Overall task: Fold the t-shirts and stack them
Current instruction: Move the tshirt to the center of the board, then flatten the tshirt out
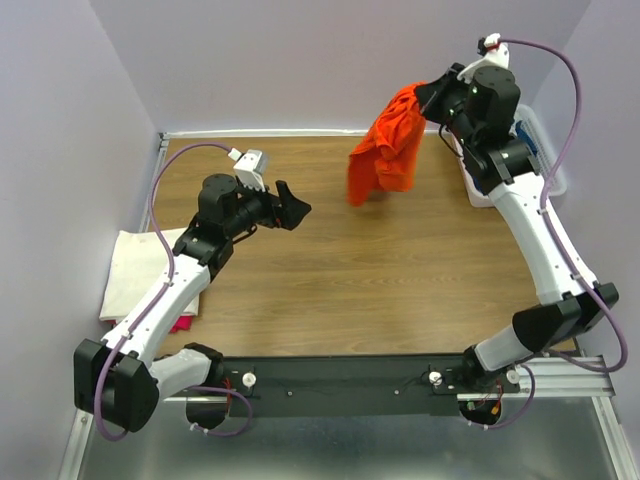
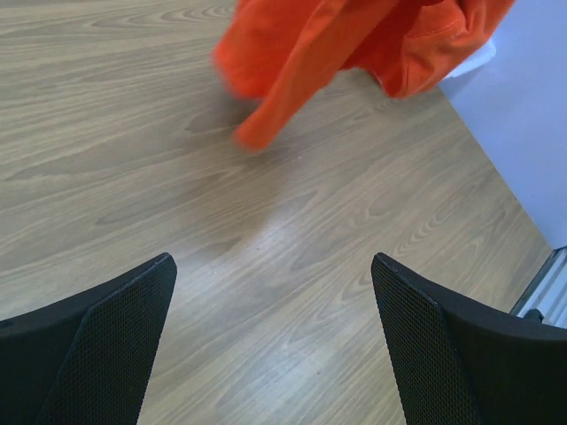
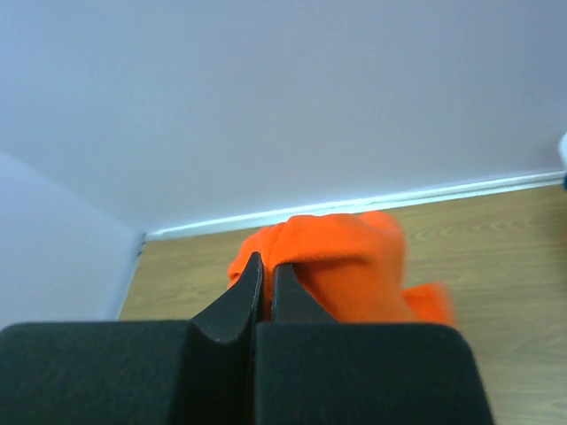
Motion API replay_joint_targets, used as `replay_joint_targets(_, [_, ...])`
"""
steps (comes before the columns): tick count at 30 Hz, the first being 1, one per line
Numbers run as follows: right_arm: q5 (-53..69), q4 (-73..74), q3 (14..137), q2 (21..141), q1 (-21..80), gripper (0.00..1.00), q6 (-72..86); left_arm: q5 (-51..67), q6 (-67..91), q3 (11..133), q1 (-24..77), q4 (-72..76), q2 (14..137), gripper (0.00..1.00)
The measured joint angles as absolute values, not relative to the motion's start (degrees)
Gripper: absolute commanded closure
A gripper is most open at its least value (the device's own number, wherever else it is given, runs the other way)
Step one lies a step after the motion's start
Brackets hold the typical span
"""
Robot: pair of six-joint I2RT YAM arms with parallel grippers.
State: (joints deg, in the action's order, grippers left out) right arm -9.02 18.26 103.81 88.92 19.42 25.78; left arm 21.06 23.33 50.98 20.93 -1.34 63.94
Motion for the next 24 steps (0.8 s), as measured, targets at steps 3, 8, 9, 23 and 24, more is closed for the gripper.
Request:
replay_joint_targets(3, [-6.8, 17.1, 97.6, 84.5, 19.5, 0.86, 27.7, 21.1, 23.6, 51.0, 20.2, -1.4, 63.9, 0.02])
replay_joint_targets(8, [-6.6, 16.3, 74.0, 72.5, 19.5, 0.30, 32.2, 19.9, 24.8, 50.4, 19.2, -1.3, 63.9, 0.02])
replay_joint_targets(9, [-6.7, 16.5, 70.0, 71.0, 19.5, 0.28, 32.9, 19.4, 25.1, 50.1, 19.0, -1.3, 63.8, 0.02])
replay_joint_targets(23, [-0.1, 18.2, 38.4, 63.8, 19.4, 0.25, 41.1, 4.3, 39.4, 32.7, 18.1, -2.1, 65.2, 0.02])
replay_joint_targets(24, [0.8, 18.1, 36.9, 62.3, 19.4, 0.25, 41.6, 2.7, 40.7, 32.0, 18.1, -2.5, 65.1, 0.02])
